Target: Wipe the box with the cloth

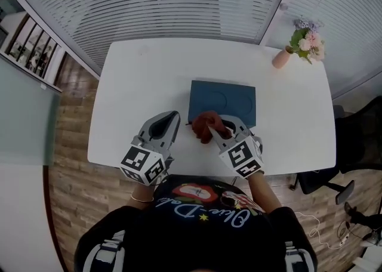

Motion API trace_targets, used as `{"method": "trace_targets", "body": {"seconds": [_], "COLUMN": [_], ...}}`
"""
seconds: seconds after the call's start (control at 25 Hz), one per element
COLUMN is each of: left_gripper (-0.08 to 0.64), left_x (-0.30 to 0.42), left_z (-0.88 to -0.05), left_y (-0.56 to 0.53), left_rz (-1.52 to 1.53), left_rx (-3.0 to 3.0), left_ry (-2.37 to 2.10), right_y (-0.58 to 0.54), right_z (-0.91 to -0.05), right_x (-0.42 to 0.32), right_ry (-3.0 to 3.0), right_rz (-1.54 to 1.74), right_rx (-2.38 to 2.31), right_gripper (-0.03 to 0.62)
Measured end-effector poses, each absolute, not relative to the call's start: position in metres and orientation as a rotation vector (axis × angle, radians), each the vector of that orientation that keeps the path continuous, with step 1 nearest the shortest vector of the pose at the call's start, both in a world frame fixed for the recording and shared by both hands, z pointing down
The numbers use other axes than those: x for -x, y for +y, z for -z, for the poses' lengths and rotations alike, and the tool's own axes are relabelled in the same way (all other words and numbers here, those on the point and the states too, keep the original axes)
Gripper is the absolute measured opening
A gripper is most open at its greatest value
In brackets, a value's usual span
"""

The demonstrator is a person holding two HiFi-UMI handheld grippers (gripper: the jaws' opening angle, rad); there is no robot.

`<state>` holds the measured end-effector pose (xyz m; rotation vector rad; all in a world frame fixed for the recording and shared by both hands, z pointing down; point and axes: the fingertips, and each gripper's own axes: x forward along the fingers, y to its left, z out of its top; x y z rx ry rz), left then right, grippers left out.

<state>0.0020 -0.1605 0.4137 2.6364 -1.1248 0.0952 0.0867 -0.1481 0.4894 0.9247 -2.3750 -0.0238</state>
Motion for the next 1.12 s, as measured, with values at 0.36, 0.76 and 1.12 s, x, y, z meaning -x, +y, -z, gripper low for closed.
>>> {"method": "trace_targets", "body": {"seconds": [0.36,0.76,1.12], "left_gripper": [0.005,0.005,0.005], "left_x": [-0.039,-0.071,-0.081], "left_z": [-0.413,-0.414,-0.415], "left_y": [-0.160,-0.160,-0.162], "left_rz": [-0.113,-0.130,-0.144], "left_rx": [-2.692,-2.732,-2.750], "left_ry": [-0.984,-0.869,-0.824], "right_y": [-0.145,-0.131,-0.122], "right_z": [-0.492,-0.494,-0.466], "right_x": [-0.176,-0.252,-0.290], "right_ry": [-2.213,-2.054,-1.936], "right_rz": [-0.072,-0.148,-0.078], "right_rx": [-1.195,-1.424,-1.605], "right_gripper": [0.048,0.048,0.048]}}
